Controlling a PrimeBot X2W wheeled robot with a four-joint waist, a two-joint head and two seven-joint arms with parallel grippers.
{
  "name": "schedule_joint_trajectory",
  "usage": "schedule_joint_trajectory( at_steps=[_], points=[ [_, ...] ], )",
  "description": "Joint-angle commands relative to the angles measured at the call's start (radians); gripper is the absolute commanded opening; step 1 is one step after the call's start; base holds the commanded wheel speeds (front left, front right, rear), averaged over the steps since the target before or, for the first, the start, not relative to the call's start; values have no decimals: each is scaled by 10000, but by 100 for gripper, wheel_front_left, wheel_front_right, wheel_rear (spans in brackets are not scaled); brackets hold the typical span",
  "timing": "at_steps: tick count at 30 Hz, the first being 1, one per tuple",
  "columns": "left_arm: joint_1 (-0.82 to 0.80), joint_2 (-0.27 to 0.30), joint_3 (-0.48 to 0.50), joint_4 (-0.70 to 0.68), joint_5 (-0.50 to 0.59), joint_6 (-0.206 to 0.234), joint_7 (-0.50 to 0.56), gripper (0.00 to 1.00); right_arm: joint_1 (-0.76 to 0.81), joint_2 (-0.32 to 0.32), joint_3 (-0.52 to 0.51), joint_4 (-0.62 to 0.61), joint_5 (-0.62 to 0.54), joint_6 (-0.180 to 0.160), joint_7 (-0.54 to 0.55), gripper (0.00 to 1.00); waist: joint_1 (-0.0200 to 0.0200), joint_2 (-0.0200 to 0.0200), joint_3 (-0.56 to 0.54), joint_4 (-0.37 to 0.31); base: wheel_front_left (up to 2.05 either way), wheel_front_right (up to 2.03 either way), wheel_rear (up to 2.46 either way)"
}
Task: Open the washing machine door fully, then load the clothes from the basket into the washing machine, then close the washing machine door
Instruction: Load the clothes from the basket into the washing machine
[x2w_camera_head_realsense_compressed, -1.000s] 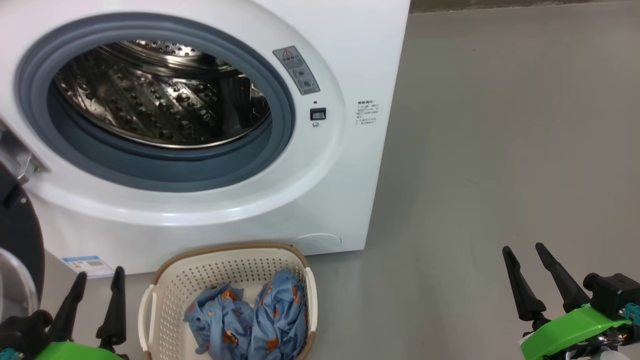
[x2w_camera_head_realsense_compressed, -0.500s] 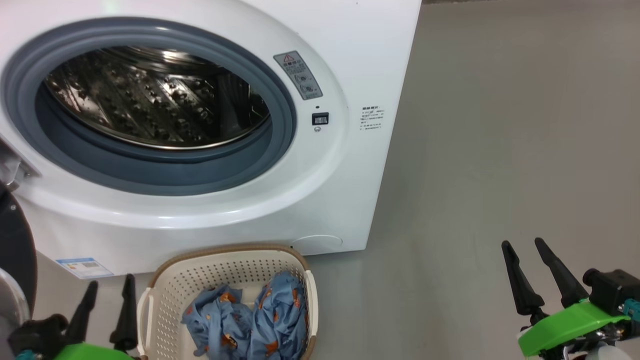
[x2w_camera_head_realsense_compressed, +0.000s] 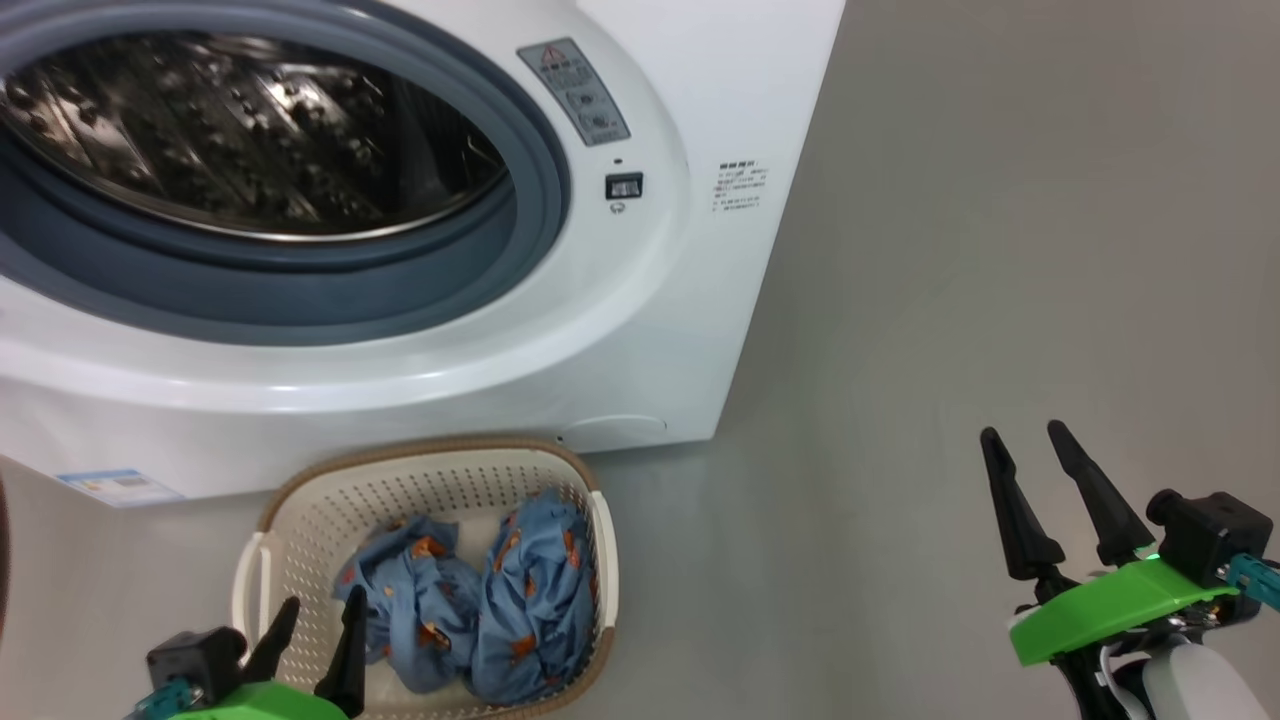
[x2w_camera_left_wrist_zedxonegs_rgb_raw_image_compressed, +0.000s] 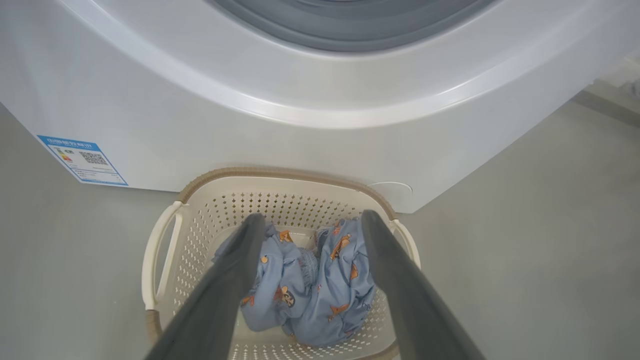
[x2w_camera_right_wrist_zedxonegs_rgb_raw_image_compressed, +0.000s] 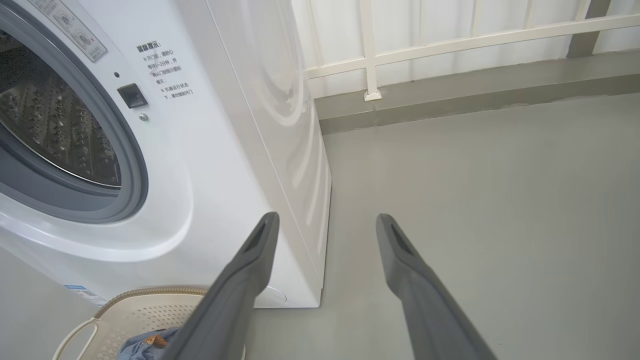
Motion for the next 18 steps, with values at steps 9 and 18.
schedule_joint_trajectory(
  at_steps=[9,18],
  points=[
    [-1933,509,-1125,2259,-794,-15,-65,100,-754,310,348,-360,-264,16,-120,100,0,-1,1513,-306,0,0,0],
    [-3469,853,-2560,3974,-1718,-15,-63,100,-1375,579,558,-444,-375,16,-120,100,0,-1,2541,-560,0,0,0]
  ],
)
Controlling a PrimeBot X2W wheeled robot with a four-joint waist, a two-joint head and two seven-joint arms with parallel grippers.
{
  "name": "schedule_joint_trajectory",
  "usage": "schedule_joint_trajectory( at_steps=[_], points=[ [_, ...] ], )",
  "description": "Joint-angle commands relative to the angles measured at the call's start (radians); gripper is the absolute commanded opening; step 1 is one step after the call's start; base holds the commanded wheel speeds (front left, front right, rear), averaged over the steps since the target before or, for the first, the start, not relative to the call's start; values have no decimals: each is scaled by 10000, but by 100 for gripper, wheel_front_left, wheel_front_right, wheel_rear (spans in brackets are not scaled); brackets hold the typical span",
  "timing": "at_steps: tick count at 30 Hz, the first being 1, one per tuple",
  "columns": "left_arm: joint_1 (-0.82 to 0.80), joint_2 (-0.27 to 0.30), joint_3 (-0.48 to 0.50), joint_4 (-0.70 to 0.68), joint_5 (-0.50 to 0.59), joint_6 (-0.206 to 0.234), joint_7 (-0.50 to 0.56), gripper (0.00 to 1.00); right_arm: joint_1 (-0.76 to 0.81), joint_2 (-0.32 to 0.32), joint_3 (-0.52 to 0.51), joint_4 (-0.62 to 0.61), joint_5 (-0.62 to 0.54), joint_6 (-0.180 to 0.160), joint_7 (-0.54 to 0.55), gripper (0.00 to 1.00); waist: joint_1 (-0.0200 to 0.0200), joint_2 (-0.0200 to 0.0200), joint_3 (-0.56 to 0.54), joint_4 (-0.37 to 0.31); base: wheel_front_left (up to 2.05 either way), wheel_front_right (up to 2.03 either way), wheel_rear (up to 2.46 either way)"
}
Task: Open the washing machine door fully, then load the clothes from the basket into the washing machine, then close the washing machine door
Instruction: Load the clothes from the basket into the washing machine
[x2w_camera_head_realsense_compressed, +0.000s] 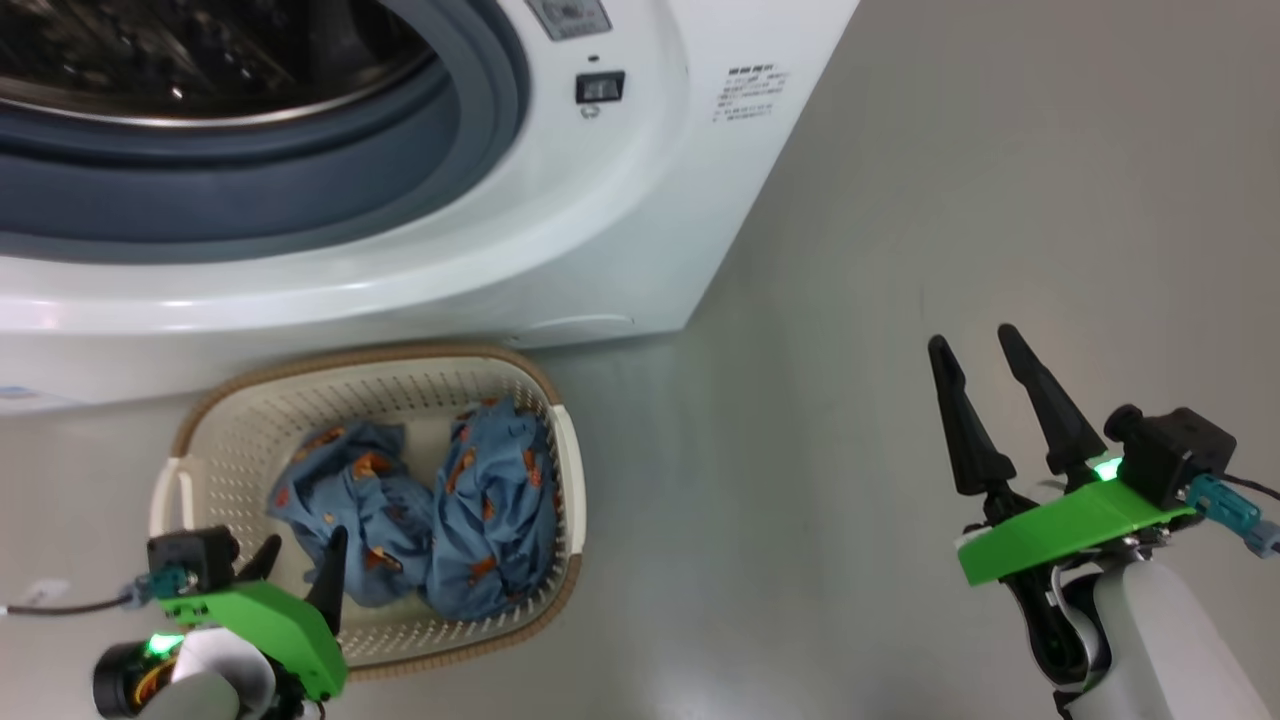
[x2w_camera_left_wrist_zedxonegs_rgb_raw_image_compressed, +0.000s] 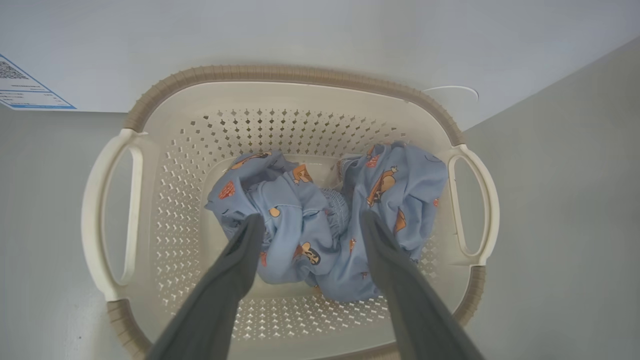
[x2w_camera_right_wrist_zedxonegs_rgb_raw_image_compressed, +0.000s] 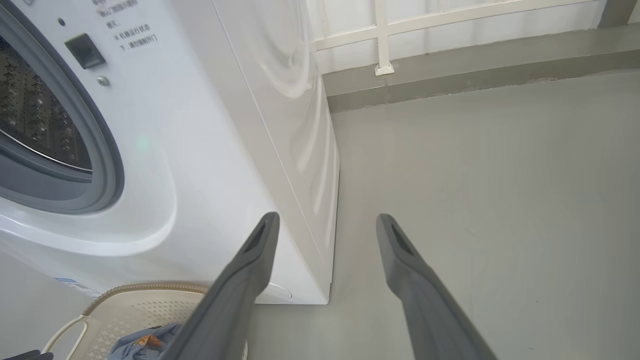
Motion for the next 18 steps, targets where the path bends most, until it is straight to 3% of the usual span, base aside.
schedule_joint_trajectory(
  at_steps=[1,18],
  points=[
    [-253,390,130,68,-136,-15,-50,100,-84,17,256,-244,-132,16,-120,100,0,0,535,-242,0,0,0],
    [-2147,1448,-1774,1471,-1767,-15,543,100,-962,461,676,-493,-256,16,-120,100,0,0,2303,-1049,0,0,0]
  ],
)
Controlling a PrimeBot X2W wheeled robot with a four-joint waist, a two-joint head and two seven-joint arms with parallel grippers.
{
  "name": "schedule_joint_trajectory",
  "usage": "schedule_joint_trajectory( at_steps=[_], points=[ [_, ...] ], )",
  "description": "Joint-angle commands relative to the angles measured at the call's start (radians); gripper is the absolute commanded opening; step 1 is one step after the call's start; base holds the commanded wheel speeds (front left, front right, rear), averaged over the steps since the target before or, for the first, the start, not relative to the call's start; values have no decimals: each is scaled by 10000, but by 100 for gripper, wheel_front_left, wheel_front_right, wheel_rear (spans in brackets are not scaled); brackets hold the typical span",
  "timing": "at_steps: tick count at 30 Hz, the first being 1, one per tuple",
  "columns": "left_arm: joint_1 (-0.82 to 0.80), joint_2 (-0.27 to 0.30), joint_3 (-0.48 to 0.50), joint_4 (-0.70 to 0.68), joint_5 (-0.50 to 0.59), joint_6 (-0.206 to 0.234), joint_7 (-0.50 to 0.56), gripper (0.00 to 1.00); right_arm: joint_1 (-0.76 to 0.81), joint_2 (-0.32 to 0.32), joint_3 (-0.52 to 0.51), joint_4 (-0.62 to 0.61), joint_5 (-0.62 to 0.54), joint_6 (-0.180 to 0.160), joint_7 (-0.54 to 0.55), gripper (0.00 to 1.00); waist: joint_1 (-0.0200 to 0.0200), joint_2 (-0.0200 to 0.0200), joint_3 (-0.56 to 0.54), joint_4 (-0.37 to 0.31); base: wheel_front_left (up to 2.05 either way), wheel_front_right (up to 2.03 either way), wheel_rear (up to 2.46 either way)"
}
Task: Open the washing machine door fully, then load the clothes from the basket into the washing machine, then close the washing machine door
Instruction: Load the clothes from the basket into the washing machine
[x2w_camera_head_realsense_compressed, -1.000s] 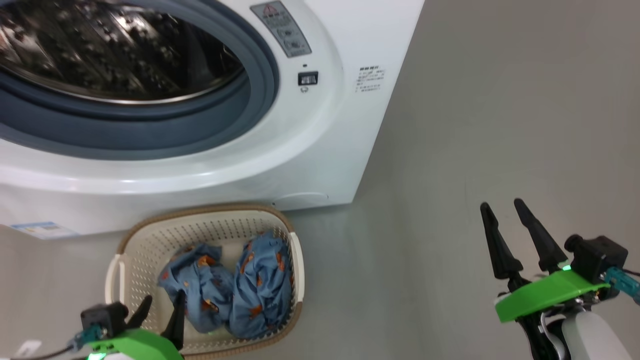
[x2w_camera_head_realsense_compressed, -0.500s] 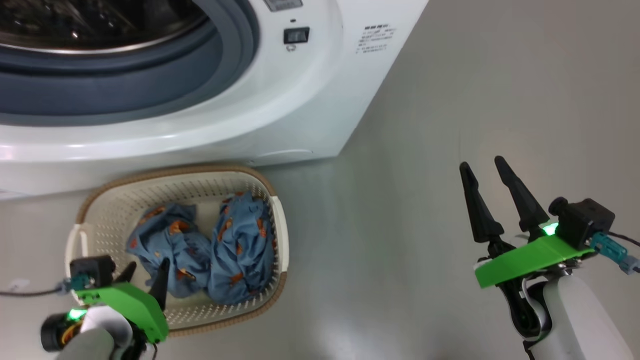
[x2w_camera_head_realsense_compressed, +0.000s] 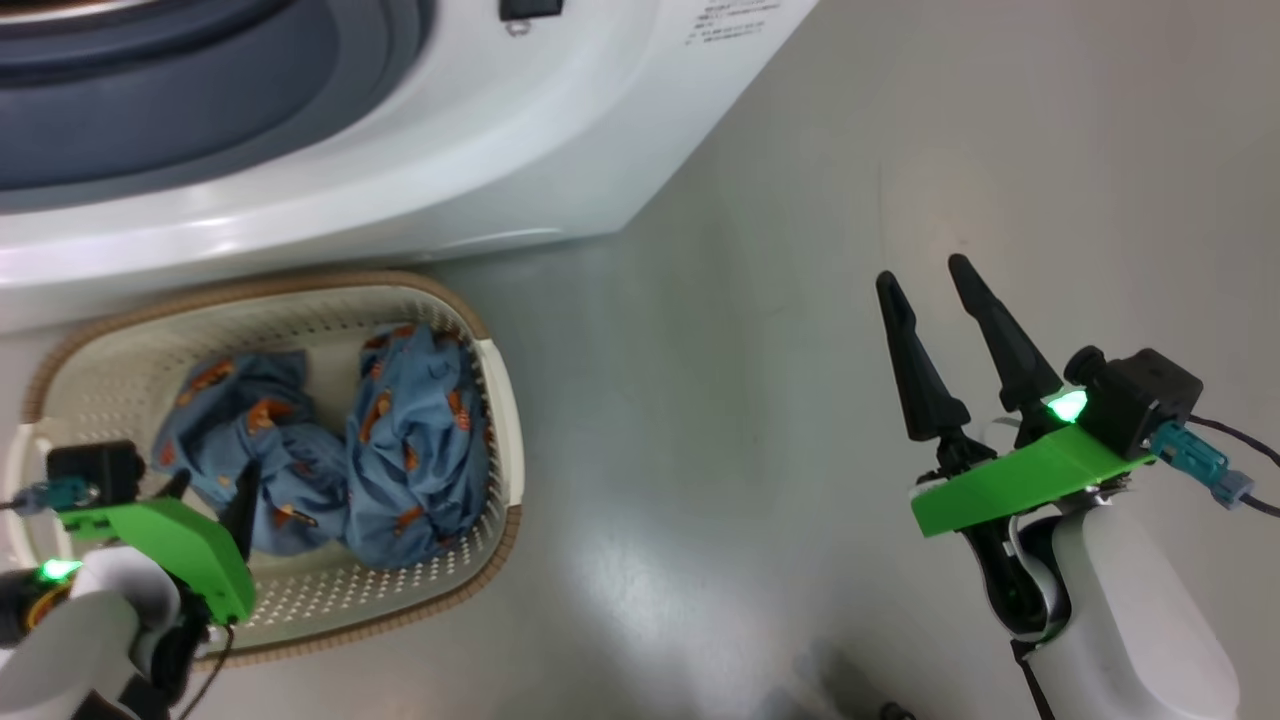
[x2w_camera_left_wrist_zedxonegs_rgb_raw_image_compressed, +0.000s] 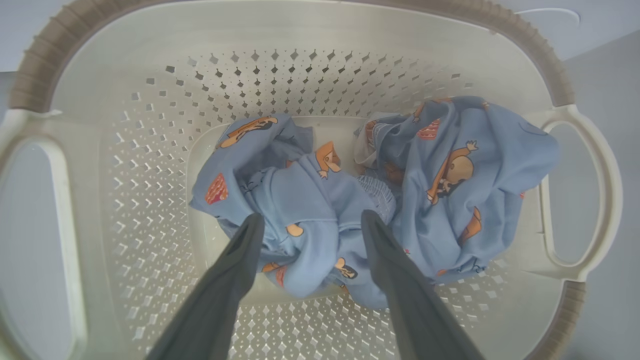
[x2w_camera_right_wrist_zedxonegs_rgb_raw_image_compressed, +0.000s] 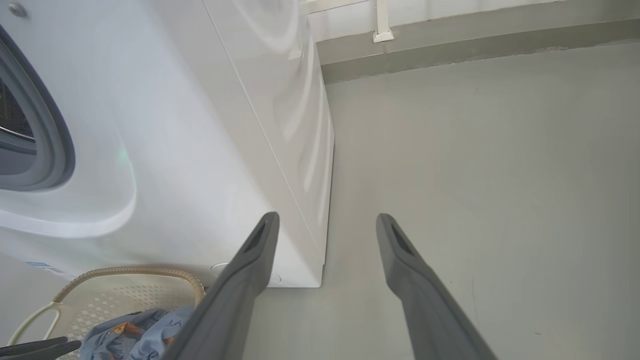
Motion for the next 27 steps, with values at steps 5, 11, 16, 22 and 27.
schedule_joint_trajectory(
  at_steps=[5,11,16,22,27],
  points=[
    [-503,717,-169,94,-451,-15,183,100,-150,155,315,-318,-117,16,-117,100,0,0,774,-405,0,0,0],
    [-931,895,-499,212,-956,-15,590,100,-316,270,419,-400,-157,16,-117,100,0,0,1148,-532,0,0,0],
    [-1086,961,-857,124,-1318,-15,875,100,-381,351,479,-467,-175,16,-117,100,0,0,1313,-629,0,0,0],
    [-1209,1026,-1311,20,-1834,-15,1099,0,-458,397,490,-524,-220,16,-117,100,0,0,1430,-677,0,0,0],
    [-1230,984,-1506,-47,-2156,-15,1090,0,-490,398,449,-501,-243,16,-117,100,0,0,1319,-613,0,0,0]
  ],
)
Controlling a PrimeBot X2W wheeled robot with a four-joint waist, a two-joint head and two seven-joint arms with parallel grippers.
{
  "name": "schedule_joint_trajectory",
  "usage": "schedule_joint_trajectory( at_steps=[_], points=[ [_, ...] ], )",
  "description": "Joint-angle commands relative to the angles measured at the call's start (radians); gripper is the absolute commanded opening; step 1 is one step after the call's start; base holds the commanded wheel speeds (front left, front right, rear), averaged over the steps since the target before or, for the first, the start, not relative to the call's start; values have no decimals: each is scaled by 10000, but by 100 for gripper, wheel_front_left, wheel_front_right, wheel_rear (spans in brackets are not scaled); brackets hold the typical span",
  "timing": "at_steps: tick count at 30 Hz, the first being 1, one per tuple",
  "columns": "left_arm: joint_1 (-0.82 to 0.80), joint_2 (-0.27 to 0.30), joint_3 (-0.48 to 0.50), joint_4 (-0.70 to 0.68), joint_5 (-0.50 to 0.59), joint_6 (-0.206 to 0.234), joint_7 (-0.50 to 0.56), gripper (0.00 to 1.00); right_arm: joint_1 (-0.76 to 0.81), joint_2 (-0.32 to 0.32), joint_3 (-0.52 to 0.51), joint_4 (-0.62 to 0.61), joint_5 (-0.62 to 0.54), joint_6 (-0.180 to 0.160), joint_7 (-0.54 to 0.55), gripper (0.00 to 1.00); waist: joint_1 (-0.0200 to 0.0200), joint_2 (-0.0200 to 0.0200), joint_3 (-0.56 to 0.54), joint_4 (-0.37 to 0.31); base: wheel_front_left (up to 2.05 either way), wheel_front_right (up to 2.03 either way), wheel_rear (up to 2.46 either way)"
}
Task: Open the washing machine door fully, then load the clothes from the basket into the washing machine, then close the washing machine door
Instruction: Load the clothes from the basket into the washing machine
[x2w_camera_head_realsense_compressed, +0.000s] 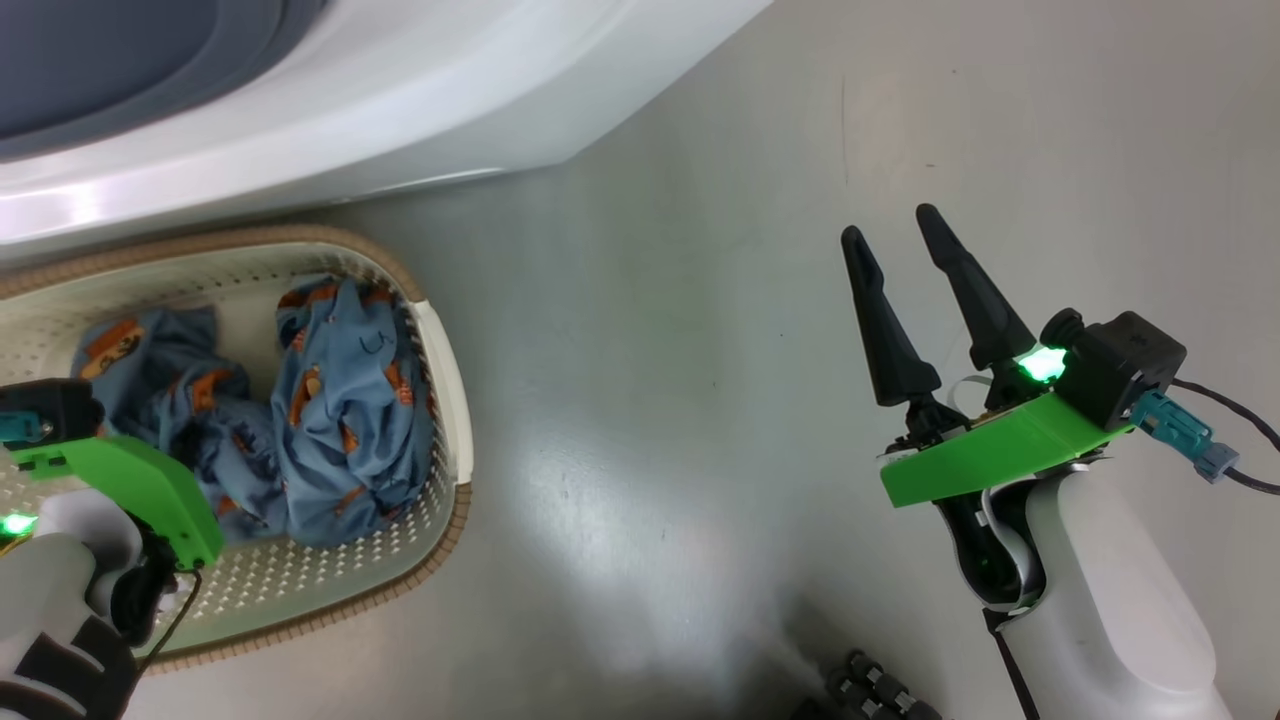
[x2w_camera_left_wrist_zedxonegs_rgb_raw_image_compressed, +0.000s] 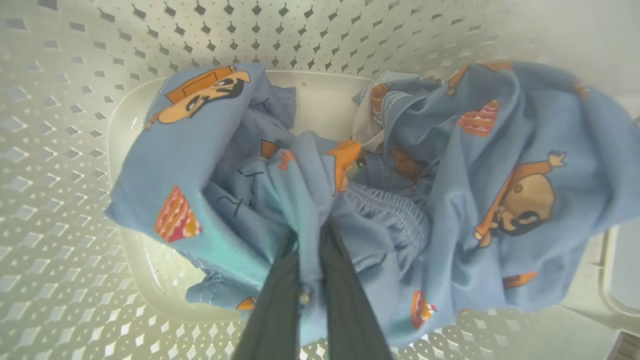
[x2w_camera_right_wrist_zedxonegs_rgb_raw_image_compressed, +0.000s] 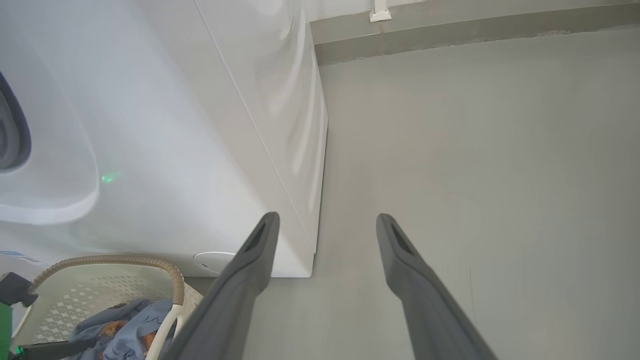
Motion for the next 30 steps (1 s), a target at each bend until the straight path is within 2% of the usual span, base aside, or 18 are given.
schedule_joint_trajectory(
  at_steps=[1,11,23,25,30],
  points=[
    [14,339,131,-51,-152,-15,-57,0,103,38,125,-199,-65,16,-74,100,0,-1,-126,66,0,0,0],
    [600,161,-227,-164,-882,-15,-818,0,365,-13,-20,65,59,16,-74,100,0,-1,-1374,480,0,0,0],
    [1777,-33,-523,-754,-1199,-15,-1719,0,1547,-471,-203,567,276,16,-74,100,0,-1,-3825,1142,0,0,0],
    [1914,-17,-353,-921,-1059,-15,-1739,0,1777,-573,-247,619,316,16,-74,100,0,-1,-4206,1244,0,0,0],
    [2447,-27,925,-1602,-82,-15,-1746,0,2310,-850,-393,656,403,16,-74,100,0,-1,-5012,1529,0,0,0]
  ],
)
